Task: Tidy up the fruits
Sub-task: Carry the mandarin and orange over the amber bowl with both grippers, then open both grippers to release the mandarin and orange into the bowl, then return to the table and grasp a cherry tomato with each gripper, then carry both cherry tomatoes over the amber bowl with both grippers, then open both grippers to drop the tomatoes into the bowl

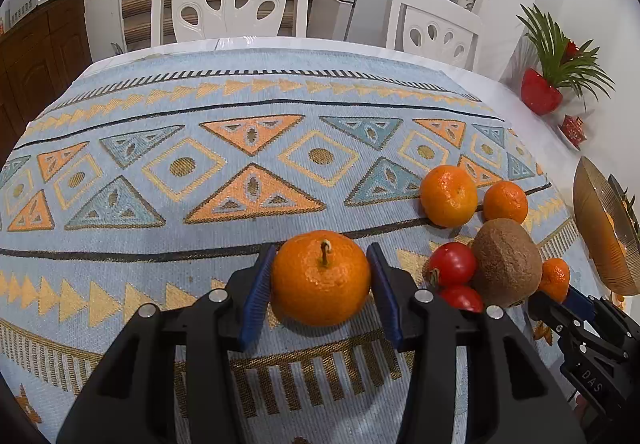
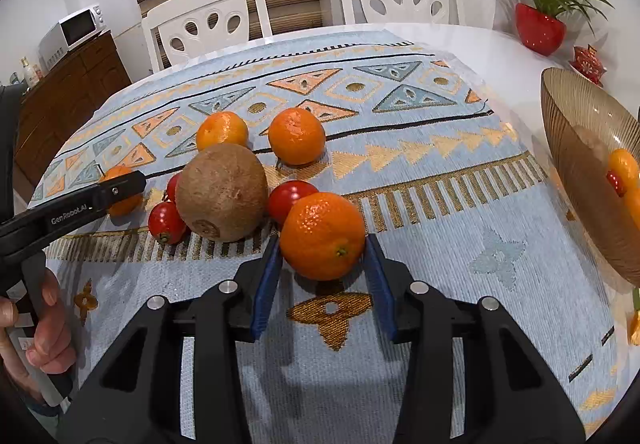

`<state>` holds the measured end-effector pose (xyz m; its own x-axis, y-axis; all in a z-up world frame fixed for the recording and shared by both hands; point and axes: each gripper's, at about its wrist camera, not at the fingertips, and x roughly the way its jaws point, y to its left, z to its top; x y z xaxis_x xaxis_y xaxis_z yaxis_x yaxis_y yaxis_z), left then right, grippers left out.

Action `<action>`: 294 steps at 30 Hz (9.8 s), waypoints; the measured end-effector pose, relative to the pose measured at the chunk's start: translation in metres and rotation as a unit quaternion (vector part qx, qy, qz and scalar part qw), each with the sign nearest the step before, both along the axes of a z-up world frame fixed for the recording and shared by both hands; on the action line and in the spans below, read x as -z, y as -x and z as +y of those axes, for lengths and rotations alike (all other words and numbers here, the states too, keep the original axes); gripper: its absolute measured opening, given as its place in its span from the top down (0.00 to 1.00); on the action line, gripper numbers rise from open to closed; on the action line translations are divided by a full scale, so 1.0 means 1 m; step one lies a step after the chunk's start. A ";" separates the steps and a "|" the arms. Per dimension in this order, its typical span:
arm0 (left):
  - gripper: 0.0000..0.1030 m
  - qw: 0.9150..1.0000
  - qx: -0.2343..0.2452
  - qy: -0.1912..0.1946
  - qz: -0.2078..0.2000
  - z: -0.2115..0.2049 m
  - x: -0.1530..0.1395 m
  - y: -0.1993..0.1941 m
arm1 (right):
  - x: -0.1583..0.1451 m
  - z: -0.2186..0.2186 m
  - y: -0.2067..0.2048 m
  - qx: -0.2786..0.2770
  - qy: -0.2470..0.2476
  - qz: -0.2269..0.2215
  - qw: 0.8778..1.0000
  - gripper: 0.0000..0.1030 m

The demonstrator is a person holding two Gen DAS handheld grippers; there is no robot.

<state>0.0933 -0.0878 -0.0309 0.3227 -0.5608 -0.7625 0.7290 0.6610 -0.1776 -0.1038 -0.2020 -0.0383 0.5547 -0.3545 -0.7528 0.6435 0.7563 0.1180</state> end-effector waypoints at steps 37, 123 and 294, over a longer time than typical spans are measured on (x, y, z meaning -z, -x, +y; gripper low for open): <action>0.56 0.987 -0.034 0.030 -0.156 0.003 -0.081 0.075 | -0.039 0.011 0.078 -0.004 -0.006 -0.150 0.989 0.60; 0.20 0.983 0.061 0.147 -0.096 0.016 -0.163 0.124 | -0.132 0.016 0.116 0.085 0.077 -0.117 0.987 0.47; 0.59 0.942 0.329 0.053 -0.044 -0.200 -0.097 0.284 | -0.079 -0.138 0.283 0.219 -0.014 -0.122 0.968 0.70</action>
<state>-0.1904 -0.2877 0.0659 -0.0620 -0.7331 -0.6773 0.9896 0.0433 -0.1374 -0.3867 -0.3396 0.0410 0.5188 -0.5768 -0.6310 0.8517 0.4123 0.3235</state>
